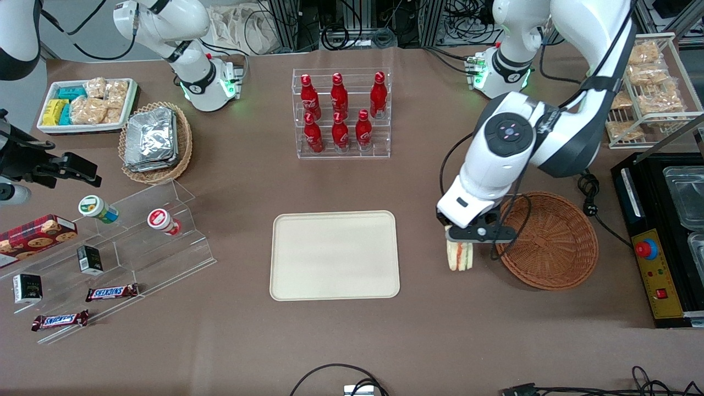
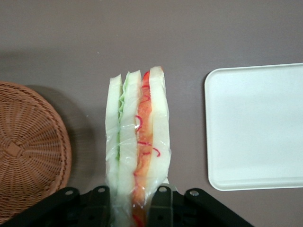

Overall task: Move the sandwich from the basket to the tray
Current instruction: 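Carry the sandwich with the left gripper over the cream tray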

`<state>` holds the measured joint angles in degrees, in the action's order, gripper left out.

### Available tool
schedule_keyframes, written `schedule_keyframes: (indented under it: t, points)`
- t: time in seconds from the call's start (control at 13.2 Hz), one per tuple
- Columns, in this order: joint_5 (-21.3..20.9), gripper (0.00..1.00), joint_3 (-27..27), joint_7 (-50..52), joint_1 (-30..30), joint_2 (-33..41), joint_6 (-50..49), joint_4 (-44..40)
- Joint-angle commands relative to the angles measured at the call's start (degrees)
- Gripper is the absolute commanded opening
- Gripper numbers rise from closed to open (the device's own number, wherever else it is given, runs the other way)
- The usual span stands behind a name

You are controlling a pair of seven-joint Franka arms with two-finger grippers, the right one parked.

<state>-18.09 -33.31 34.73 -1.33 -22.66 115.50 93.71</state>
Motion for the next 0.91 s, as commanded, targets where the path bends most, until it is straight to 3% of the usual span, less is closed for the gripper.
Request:
schedule_keyframes:
  t: [0.0, 0.38, 0.83]
  points:
    - [-4.0, 0.14, -2.5, 4.5, 3.1, -5.7, -2.8, -6.9]
    - [-4.7, 0.14, -1.1, 7.5, 9.1, -13.1, -5.6, -16.2]
    - [-10.8, 0.15, -1.1, 9.3, 14.7, -23.7, -4.8, -25.2]
